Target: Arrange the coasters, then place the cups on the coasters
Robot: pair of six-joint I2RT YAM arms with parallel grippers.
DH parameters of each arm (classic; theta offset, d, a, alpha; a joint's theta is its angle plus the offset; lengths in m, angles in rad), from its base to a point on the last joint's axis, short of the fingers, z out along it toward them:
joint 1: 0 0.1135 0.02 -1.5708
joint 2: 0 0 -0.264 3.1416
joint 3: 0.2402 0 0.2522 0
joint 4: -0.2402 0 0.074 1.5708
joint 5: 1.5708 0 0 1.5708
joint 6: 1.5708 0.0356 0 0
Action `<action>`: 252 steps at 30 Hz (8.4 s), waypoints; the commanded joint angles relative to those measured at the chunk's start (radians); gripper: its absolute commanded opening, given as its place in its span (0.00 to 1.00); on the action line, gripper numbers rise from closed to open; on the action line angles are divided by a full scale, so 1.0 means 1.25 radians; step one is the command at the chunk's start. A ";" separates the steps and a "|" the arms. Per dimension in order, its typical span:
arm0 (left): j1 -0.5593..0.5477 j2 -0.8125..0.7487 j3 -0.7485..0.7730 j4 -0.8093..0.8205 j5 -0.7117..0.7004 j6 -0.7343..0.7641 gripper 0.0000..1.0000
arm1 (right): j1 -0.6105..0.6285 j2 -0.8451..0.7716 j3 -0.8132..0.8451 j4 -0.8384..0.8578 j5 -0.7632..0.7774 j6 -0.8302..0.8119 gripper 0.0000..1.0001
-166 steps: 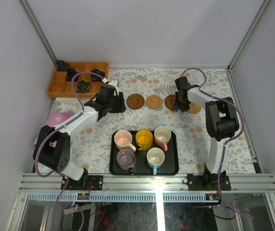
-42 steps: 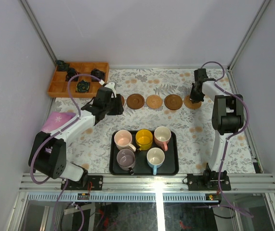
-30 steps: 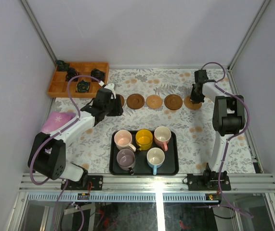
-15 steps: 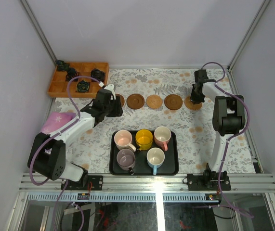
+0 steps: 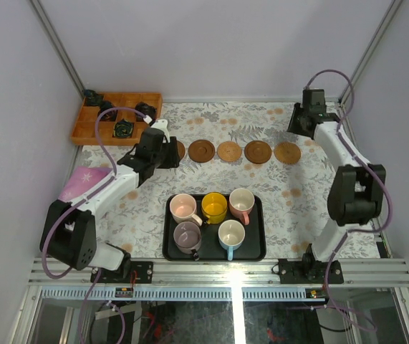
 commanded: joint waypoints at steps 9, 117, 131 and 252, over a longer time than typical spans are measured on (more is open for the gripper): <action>0.012 -0.208 0.003 0.131 -0.045 0.072 0.60 | -0.004 -0.397 -0.087 0.220 0.019 0.027 0.90; 0.013 -0.314 -0.179 0.129 -0.115 -0.105 1.00 | 0.640 -0.460 -0.534 -0.127 0.095 0.214 0.00; 0.012 -0.300 -0.175 0.157 -0.124 -0.104 1.00 | 0.640 -0.554 -0.440 -0.121 0.364 0.123 0.00; 0.013 -0.187 -0.198 0.259 -0.133 -0.105 1.00 | 0.027 -0.233 -0.586 0.702 0.033 -0.152 0.62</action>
